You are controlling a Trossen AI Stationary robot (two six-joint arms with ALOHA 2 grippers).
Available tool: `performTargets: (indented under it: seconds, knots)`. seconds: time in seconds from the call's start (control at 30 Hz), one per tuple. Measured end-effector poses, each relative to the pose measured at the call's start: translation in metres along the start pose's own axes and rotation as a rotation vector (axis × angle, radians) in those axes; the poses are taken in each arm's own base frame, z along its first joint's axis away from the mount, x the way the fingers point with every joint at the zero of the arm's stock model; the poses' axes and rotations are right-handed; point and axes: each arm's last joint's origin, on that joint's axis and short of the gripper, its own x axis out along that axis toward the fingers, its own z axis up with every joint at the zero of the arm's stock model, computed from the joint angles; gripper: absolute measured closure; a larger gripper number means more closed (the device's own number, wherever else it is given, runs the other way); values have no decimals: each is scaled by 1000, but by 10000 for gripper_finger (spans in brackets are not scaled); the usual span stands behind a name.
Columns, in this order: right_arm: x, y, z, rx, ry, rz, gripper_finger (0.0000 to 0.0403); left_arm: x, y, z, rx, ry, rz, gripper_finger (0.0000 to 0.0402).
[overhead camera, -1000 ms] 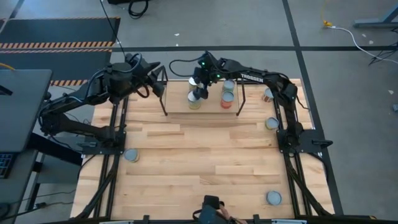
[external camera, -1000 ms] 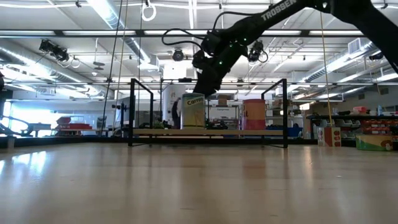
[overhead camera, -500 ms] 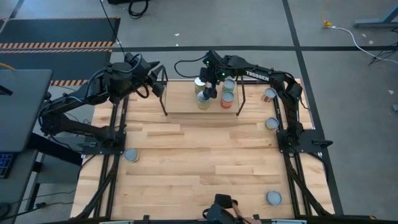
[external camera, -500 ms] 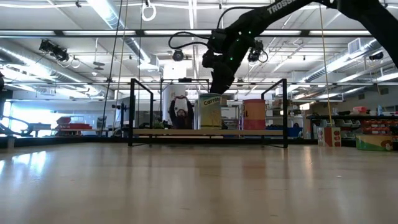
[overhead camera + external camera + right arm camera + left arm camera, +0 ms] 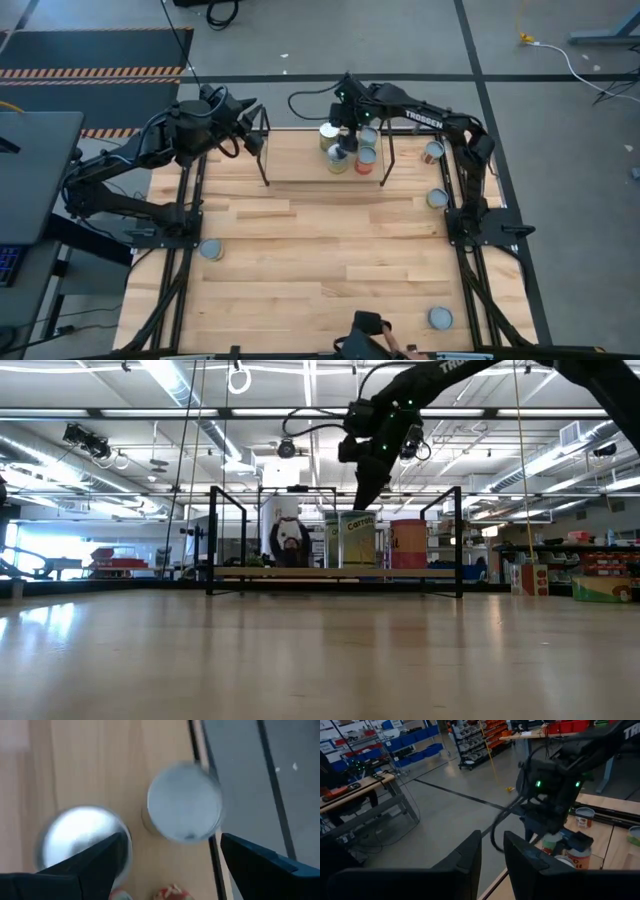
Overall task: Pick and place cans onto a shelf
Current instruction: Adjust the canned goods on the shelf
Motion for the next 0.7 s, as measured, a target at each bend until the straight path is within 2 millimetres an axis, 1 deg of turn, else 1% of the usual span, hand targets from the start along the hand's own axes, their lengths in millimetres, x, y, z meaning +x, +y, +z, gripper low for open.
performTargets:
  seconds: [0.1,0.2,0.33,0.4,0.47,0.53,0.7]
  knots:
    - [-3,-3,7,89,-93,11,57,0,0,0,0,0,0,312]
    - [6,-7,13,263,-164,51,57,0,0,0,-1,0,0,312]
    - [16,-10,13,482,-164,72,60,0,0,0,-4,-1,0,312]
    - [20,-10,12,543,-151,72,74,0,0,0,-4,-1,0,312]
    - [22,-11,11,597,-138,60,101,0,0,0,-6,0,-1,312]
    - [22,-11,11,627,-135,44,140,0,0,0,-6,-1,-1,312]
    - [22,-12,11,638,-136,14,271,0,0,0,-7,-1,-1,312]
